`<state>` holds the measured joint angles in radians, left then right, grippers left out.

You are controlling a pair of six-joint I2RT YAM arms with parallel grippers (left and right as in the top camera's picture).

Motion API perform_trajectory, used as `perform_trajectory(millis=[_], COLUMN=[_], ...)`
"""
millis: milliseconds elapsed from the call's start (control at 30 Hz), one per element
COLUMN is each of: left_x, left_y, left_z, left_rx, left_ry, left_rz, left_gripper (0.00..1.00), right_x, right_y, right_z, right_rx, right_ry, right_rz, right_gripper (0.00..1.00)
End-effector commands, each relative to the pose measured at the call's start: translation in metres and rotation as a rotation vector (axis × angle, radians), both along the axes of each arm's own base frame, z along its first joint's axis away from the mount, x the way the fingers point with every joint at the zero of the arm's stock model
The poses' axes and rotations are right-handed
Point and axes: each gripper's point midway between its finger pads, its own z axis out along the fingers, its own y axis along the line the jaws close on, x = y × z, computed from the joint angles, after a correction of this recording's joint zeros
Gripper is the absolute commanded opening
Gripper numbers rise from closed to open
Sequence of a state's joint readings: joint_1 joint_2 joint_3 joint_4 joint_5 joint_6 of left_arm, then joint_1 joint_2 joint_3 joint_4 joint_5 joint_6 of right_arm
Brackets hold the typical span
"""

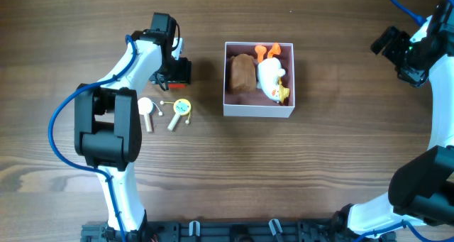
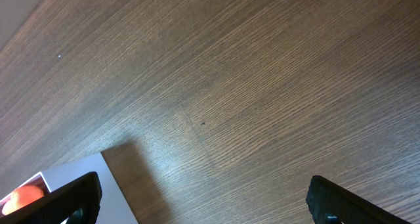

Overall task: Pack container
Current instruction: 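Carry the red truck right into the box and release it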

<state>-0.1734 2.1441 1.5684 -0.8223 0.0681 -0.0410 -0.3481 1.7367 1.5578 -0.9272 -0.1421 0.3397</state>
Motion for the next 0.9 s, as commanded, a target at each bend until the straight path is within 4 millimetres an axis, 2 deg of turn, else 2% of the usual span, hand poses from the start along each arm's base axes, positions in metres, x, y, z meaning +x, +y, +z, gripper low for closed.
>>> perform_trajectory(millis=[0,100,200,300,367,433,533,567,667,800,867], left_x=[-0.001,-0.002,0.000,0.002,0.000,-0.007,-0.024,-0.030,-0.055,-0.076,-0.082], left_y=[-0.011,-0.015,-0.022,-0.038,-0.059,-0.083,-0.124,-0.135,-0.178,-0.206,-0.215], left_z=[-0.003,0.008,0.033,0.086,0.128,0.159,0.183,0.185,0.178,0.155,0.138], left_rx=[-0.017,-0.021,-0.026,-0.040,-0.058,-0.076,-0.084,-0.080,-0.024,0.050,0.071], left_ry=[0.009,-0.001,-0.025,-0.088,-0.157,-0.226,-0.305,-0.317,-0.344,-0.345,-0.323], left_rz=[-0.027,-0.030,-0.044,-0.078,-0.125,-0.192,-0.367,-0.426,-0.771,-1.134,-1.244], left_gripper=[0.66,0.65,0.59,0.53,0.49,0.40,0.29,0.27,0.27,0.38,0.43], right_x=[0.000,0.000,0.000,0.000,0.000,0.000,0.000,0.000,0.000,0.000,0.000], right_y=[0.003,0.003,0.003,0.003,0.003,0.003,0.003,0.003,0.003,0.003,0.003], right_z=[-0.007,-0.007,-0.007,-0.007,-0.007,-0.007,-0.007,-0.007,-0.007,-0.007,-0.007], right_rx=[0.025,0.025,0.025,0.025,0.025,0.025,0.025,0.025,0.025,0.025,0.025], right_ry=[0.011,0.011,0.011,0.011,0.011,0.011,0.011,0.011,0.011,0.011,0.011], right_rz=[-0.002,-0.002,-0.002,-0.002,-0.002,-0.002,-0.002,-0.002,-0.002,-0.002,-0.002], right_gripper=[1.00,1.00,1.00,1.00,1.00,1.00,1.00,1.00,1.00,0.99,1.00])
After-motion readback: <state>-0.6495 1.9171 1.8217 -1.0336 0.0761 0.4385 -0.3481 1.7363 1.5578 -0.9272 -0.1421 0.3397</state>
